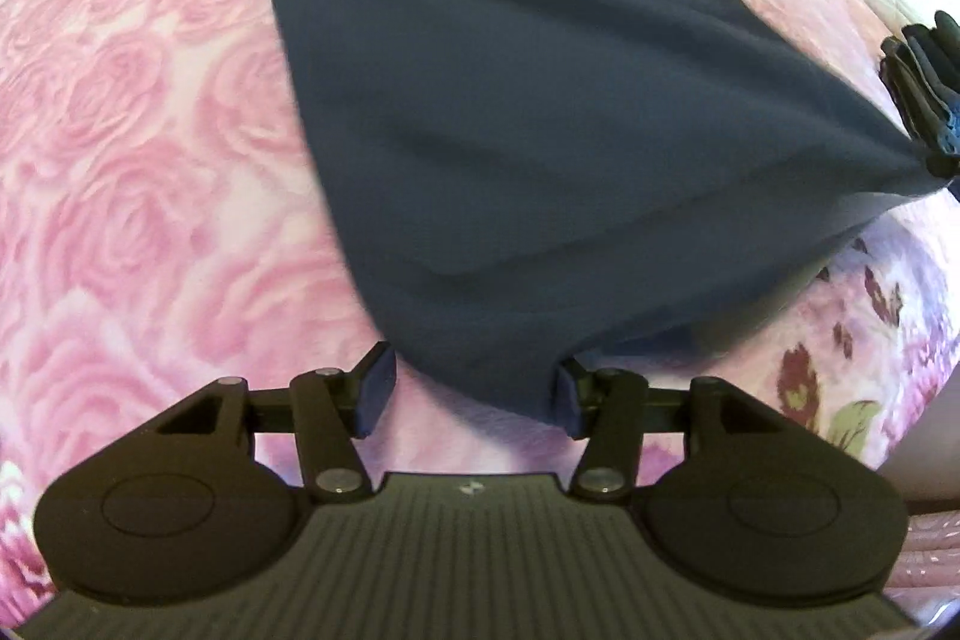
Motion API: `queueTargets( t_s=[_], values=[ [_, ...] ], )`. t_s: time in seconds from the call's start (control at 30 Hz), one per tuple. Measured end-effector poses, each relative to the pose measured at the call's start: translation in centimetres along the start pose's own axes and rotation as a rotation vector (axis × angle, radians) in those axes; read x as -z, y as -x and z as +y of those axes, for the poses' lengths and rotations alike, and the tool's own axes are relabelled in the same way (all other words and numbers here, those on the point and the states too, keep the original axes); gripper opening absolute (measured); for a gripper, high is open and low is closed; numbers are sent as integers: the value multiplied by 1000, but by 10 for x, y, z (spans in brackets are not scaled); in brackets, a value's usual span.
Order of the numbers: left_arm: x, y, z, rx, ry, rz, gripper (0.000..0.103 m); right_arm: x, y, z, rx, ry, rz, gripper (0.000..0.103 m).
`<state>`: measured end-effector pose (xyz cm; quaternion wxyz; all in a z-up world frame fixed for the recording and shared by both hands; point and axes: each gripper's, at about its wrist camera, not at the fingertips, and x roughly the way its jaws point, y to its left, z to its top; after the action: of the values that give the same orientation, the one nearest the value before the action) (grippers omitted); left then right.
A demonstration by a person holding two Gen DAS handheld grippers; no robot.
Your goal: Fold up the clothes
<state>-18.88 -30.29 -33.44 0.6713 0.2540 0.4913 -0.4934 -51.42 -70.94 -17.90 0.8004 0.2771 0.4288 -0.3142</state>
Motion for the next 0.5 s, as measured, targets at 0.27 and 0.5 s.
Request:
queueTargets(
  t_s=[0.27,0.5],
  values=[
    [2,-7,13,51,112,7,50,30,-22,-12,27,-58,115,0],
    [-5,-24,17,127,212,-9,42,40,-16,18,7,78,76,7]
  ],
)
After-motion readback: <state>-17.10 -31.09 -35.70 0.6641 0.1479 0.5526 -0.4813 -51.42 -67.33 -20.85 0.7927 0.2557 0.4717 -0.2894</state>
